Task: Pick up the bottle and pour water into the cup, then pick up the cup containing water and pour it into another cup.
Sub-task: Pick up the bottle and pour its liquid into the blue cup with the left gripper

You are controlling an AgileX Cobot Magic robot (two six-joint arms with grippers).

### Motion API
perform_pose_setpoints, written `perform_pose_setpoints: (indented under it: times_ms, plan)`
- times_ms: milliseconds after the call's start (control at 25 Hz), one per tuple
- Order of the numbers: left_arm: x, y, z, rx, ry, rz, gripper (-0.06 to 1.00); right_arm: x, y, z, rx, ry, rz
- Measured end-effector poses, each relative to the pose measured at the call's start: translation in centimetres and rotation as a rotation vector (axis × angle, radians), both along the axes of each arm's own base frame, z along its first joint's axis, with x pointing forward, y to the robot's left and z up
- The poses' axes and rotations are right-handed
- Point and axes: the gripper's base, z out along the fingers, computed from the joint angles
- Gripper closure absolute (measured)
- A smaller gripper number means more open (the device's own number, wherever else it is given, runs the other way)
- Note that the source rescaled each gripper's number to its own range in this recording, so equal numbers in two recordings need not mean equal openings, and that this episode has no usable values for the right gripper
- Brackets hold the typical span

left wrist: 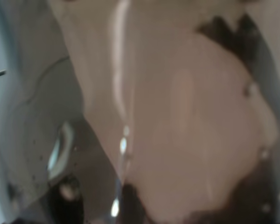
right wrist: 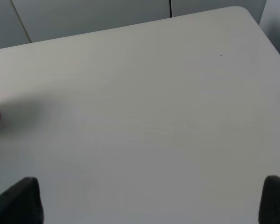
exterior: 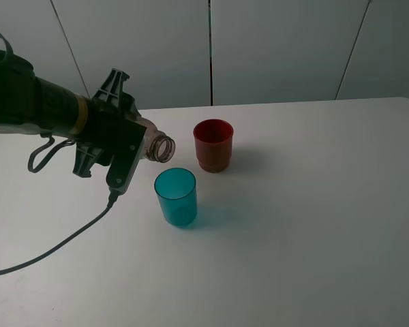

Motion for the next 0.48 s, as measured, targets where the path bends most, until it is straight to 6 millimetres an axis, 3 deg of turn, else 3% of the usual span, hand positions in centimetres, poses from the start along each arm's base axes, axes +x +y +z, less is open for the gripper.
perform_pose_setpoints:
  times_ms: [480]
  plan:
    - [0.17,0.27,0.13,0.071,-0.029,-0.015,0.92,0.0,0.0,0.0,0.002,0.0,-0.001]
